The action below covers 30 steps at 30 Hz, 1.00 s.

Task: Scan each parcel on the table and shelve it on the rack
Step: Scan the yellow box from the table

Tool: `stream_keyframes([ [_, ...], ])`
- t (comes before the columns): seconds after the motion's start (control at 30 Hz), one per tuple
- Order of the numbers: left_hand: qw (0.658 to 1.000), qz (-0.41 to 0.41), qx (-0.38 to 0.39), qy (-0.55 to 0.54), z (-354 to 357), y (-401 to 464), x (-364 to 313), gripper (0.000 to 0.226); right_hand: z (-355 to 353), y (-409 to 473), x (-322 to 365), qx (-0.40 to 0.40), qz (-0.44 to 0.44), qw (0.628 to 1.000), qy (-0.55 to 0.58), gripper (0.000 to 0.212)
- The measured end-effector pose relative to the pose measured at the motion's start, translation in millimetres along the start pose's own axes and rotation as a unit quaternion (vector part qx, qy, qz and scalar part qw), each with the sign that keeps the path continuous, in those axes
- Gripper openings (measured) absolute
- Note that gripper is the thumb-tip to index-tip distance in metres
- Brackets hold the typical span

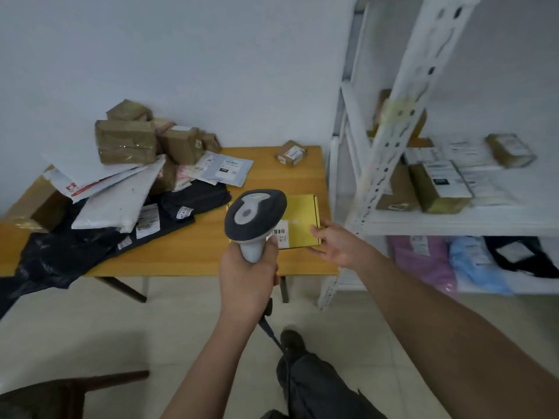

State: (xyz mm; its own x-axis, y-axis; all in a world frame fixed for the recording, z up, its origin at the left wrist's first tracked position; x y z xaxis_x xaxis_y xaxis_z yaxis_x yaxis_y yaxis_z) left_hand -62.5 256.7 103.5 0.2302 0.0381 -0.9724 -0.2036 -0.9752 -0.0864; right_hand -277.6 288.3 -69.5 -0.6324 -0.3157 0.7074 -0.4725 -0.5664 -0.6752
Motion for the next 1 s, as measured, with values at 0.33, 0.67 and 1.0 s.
stream_keyframes([
  [0.33, 0.989, 0.056, 0.135, -0.032, 109.8, -71.1, -45.8, 0.029, -182.9, -76.4, 13.9, -0.096, -0.006, 0.988, 0.122, 0.02],
  [0.67, 0.973, 0.097, 0.207, -0.014, 254.2, -120.9, -74.9, 0.028, -387.6, -95.3, 79.4, -0.267, -0.163, 0.9, 0.305, 0.037],
  [1.0, 0.989, 0.042, 0.139, -0.01, 434.4, -158.6, -73.8, 0.027, -561.0, -92.9, 188.6, -0.509, -0.399, 0.763, -0.011, 0.038],
])
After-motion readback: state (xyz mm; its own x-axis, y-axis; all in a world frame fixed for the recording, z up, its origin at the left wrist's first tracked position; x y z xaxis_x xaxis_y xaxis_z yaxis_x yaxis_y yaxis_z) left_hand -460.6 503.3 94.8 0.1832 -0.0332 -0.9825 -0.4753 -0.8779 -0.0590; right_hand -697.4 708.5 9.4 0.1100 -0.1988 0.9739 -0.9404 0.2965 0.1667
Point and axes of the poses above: each hand's wrist, its own y-axis towards the middle knuckle, its own z-axis out of the palm, x = y × z, the point moved 9 cm from there along y, towards the middle knuckle, and after that the axes turned 10 degrees about -x, right-handed, at the moved point
